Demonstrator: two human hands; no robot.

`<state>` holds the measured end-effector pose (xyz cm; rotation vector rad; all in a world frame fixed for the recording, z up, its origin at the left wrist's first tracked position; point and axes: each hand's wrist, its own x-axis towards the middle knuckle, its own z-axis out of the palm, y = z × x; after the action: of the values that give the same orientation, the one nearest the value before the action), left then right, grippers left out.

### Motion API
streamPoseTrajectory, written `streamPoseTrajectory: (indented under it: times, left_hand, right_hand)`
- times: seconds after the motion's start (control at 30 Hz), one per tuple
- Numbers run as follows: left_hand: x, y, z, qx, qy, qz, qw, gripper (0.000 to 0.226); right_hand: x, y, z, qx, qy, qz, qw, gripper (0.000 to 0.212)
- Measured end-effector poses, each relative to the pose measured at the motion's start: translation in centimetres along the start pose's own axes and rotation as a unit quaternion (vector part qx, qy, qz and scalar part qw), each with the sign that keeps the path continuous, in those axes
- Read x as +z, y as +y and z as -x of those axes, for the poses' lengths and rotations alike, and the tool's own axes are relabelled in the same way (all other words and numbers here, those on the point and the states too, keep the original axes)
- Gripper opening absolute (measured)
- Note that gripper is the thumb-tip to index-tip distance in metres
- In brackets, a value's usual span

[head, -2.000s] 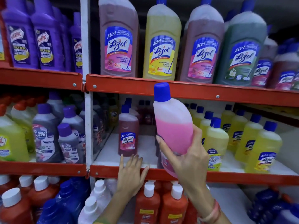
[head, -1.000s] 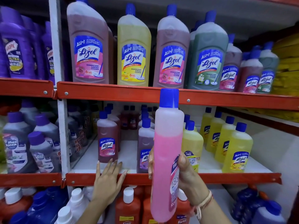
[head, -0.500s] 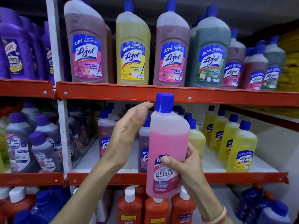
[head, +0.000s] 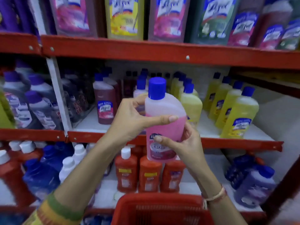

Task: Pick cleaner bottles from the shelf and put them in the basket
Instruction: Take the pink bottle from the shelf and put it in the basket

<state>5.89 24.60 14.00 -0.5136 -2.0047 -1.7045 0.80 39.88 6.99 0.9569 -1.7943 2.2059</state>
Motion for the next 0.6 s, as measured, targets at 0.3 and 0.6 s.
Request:
streamPoseTrajectory:
  times: [0.3, 0.6]
  left_hand:
    - [2.8, -9.0, 5.8, -0.114, -0.011, -0.036, 0.993, 0.049]
    - [5.6, -20.6, 15.4, -0.262, -0.006, -0.049, 0.964, 0.052]
  right_hand:
    - [-3.6, 8.1, 7.0, 0.159, -0.024, 0.052, 0.986, 0.056]
    - [-6.0, 17.3, 14.8, 0.278, -0.080, 0.197, 0.937, 0.059]
